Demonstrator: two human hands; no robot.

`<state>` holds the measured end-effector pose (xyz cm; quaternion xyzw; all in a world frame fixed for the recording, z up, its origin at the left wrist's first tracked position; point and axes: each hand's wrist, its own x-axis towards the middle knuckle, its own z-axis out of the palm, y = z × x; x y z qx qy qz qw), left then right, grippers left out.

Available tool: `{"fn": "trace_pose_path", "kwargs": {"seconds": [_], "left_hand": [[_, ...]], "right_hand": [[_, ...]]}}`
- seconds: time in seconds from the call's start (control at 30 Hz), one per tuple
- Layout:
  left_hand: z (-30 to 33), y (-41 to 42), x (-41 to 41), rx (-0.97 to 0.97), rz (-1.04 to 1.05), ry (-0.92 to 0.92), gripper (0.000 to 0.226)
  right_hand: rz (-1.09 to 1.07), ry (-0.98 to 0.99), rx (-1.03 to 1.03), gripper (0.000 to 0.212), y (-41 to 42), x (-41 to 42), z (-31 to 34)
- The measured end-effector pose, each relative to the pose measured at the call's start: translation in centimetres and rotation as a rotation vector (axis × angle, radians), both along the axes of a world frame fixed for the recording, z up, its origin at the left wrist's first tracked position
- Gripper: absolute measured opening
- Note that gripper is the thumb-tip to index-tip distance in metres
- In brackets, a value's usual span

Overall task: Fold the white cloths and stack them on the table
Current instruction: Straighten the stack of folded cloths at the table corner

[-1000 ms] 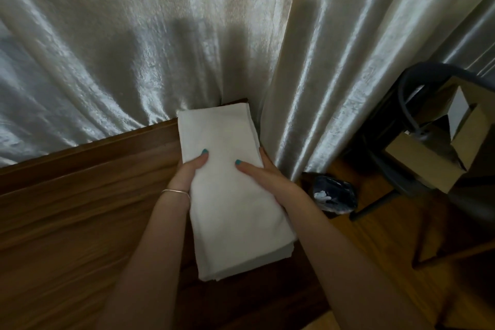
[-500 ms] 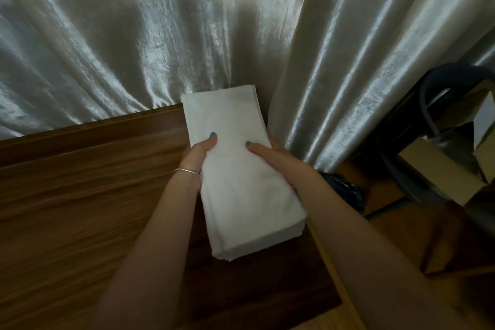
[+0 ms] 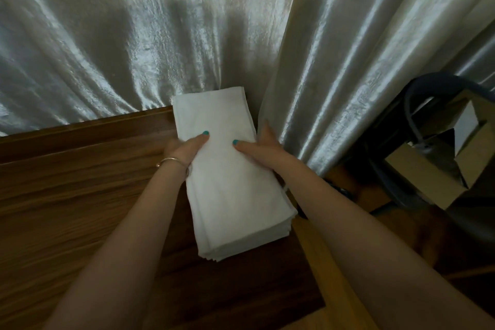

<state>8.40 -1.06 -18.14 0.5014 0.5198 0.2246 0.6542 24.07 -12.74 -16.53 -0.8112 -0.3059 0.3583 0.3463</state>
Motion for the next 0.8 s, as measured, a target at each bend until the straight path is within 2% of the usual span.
{"fn": "trace_pose_path", "kwargs": {"seconds": [0.07,0.1,0.13,0.17,0.2,0.27,0.47,0.57,0.63,0.73,0.8], "left_hand": [[1.8,-0.7,0.6,0.568,-0.013,0.493,0.110],[2.4,-0.8,1.1,0.812,-0.116,0.621,0.107],[2.6,-0.8,1.6,0.964,-0.251,0.694,0.100],[2.3,-0.6,2.1,1.033,-0.395,0.764,0.090],[1.7,-0.2,2.5,1.041,-0.520,0.841,0.082],[0.7,0.3,2.9,0.979,-0.634,0.940,0.076],[1.3,-0.2,3.3,1.012,-0.661,1.103,0.071],[2.1,-0.2,3.3,1.113,-0.772,1.043,0.063],[1.8,0.0,3.1,1.072,-0.852,0.970,0.065],[1.0,0.2,3.1,1.013,-0.843,0.950,0.073],[0.7,0.1,3.1,1.016,-0.822,0.936,0.074]], "right_hand": [[0.146,-0.313,-0.061,0.101,0.2,-0.6,1.1],[0.239,-0.426,-0.096,0.094,0.3,-1.0,1.2],[0.328,-0.508,-0.139,0.086,0.1,-1.5,1.1],[0.392,-0.559,-0.179,0.080,-0.3,-2.0,0.9],[0.425,-0.593,-0.197,0.076,-0.7,-2.3,0.5],[0.416,-0.658,-0.197,0.071,-1.2,-2.9,-0.4],[0.387,-0.952,-0.314,0.068,-1.1,-5.2,0.6],[0.429,-0.801,-0.339,0.077,-3.3,-8.0,1.2],[0.412,-0.705,-0.316,0.090,-4.4,-9.5,0.6],[0.332,-0.689,-0.232,0.101,-5.1,-10.4,-0.3],[0.299,-0.706,-0.179,0.100,-5.4,-10.6,-0.5]]}}
